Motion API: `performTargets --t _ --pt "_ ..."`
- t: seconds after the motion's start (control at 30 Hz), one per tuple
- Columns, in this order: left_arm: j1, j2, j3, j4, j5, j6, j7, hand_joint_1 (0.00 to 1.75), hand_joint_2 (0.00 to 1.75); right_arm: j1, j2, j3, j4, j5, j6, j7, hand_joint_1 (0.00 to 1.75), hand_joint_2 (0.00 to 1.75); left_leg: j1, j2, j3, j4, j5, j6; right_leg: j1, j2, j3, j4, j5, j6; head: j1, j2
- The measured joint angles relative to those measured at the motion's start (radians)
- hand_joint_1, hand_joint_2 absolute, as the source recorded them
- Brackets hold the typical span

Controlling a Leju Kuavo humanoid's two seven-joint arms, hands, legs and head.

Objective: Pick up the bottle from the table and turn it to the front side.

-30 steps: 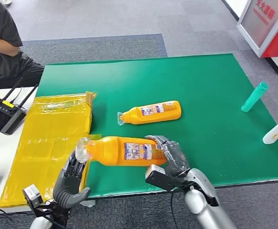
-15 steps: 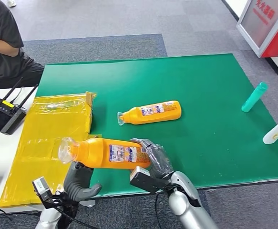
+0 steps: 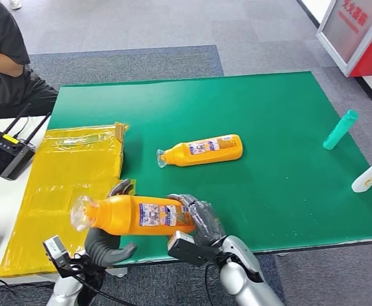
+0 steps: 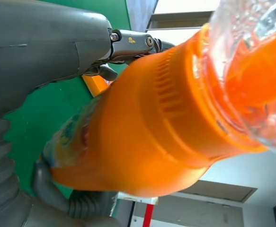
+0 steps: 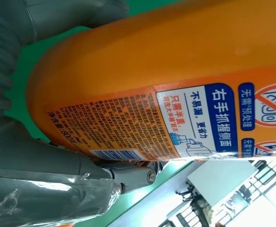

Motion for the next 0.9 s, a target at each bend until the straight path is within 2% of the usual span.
performTargets --t 0.03,0.13,0.17,0.77,0.9 --pt "0.000 0.000 -0.001 -0.002 -0.002 0.001 0.000 0.21 1.75 0.004 0.000 0.002 0.000 0.001 0.000 -0.001 1.75 1.75 0.000 0.000 0.000 0.000 0.000 0.000 0.000 0.000 0.000 0.000 0.000 0.000 0.000 0.000" --pt "0.001 0.000 -0.008 -0.009 -0.006 -0.001 0.000 1.50 1.75 0.013 0.000 0.009 -0.001 0.001 0.000 -0.002 1.75 1.75 0.000 0.000 0.000 0.000 0.000 0.000 0.000 0.000 0.000 0.000 0.000 0.000 0.000 0.000" --pt "0.001 0.000 -0.011 -0.011 -0.007 0.000 0.000 1.73 1.75 0.015 0.000 0.010 -0.001 0.000 0.000 -0.002 1.75 1.75 0.000 0.000 0.000 0.000 0.000 0.000 0.000 0.000 0.000 0.000 0.000 0.000 0.000 0.000" --pt "0.003 -0.025 -0.098 -0.024 -0.068 0.117 0.000 1.75 1.75 0.087 -0.026 -0.008 -0.074 -0.005 -0.013 -0.007 1.71 1.75 0.000 0.000 0.000 0.000 0.000 0.000 0.000 0.000 0.000 0.000 0.000 0.000 0.000 0.000" --pt "0.001 -0.023 -0.102 -0.025 -0.063 0.142 0.000 1.75 1.75 0.084 -0.027 -0.012 -0.078 -0.005 -0.002 -0.008 0.00 1.75 0.000 0.000 0.000 0.000 0.000 0.000 0.000 0.000 0.000 0.000 0.000 0.000 0.000 0.000"
